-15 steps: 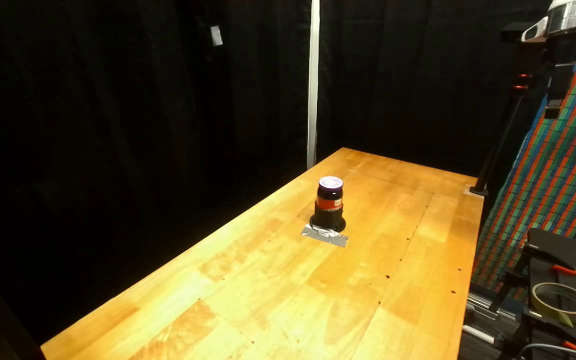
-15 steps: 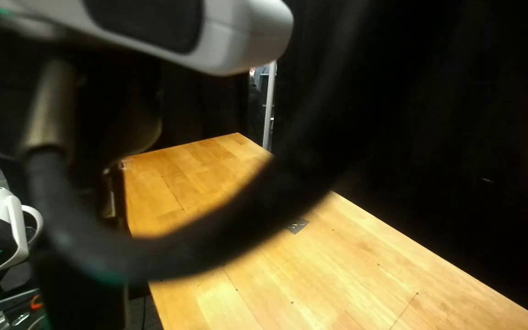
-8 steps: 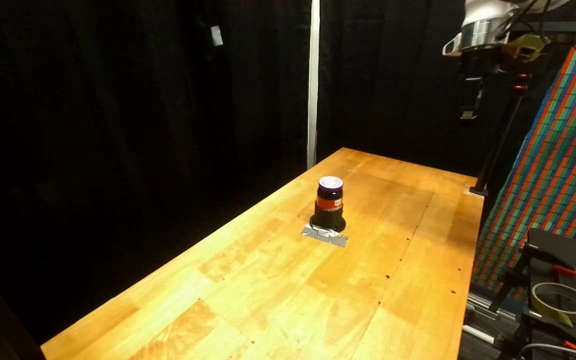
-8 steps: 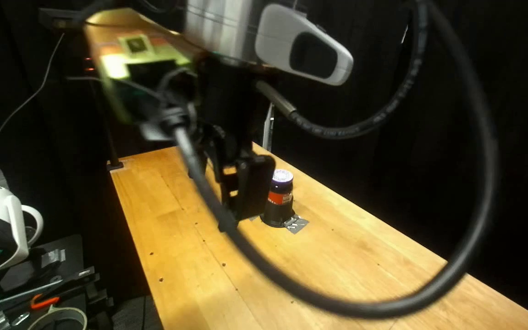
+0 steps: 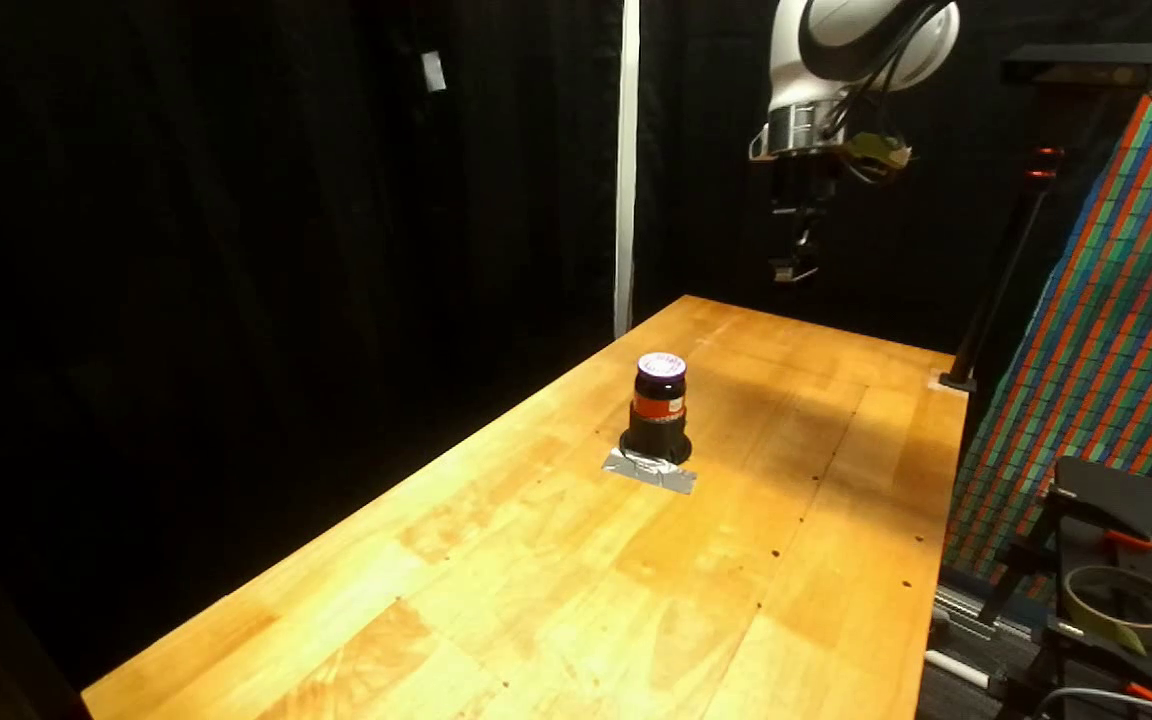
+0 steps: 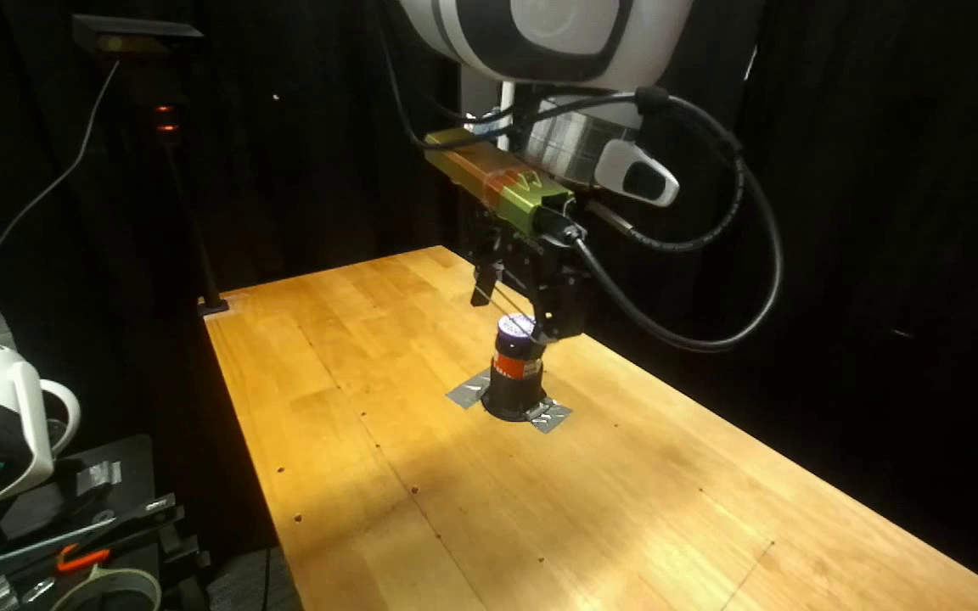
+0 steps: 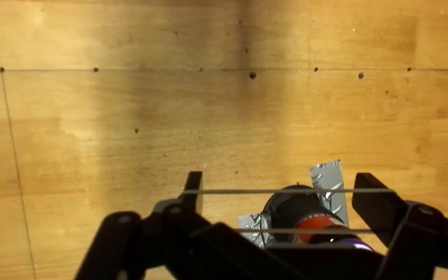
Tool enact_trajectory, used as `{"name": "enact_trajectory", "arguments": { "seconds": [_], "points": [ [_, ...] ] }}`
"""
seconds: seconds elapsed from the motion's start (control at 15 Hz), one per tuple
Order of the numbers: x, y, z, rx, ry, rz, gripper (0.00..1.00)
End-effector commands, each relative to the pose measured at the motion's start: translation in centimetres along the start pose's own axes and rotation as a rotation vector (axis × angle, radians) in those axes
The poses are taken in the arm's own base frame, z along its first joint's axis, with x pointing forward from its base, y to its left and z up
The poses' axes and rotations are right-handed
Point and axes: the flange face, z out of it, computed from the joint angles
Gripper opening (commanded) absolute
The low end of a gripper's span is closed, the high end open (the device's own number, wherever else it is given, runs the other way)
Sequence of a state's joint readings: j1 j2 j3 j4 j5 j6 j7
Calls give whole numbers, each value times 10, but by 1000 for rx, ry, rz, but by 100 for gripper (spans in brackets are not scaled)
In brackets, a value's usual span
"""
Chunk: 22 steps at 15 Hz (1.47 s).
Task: Put the rubber band around the jar..
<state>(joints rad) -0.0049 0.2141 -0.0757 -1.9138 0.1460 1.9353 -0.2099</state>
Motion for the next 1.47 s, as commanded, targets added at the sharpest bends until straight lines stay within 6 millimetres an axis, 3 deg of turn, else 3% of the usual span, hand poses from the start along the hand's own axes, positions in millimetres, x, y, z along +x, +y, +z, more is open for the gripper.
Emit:
{"name": "enact_trajectory", "arguments": {
  "seconds": [0.0,0.2,0.47,0.93,1.4],
  "points": [
    [69,-15,13,-4,27,32,100],
    [106,-27,28,-2,42,19,100],
    [136,-48,39,5,57,4,100],
    [165,-95,70,-16,38,-15,100],
    [179,-110,107,-81,-49,10,100]
  ]
}}
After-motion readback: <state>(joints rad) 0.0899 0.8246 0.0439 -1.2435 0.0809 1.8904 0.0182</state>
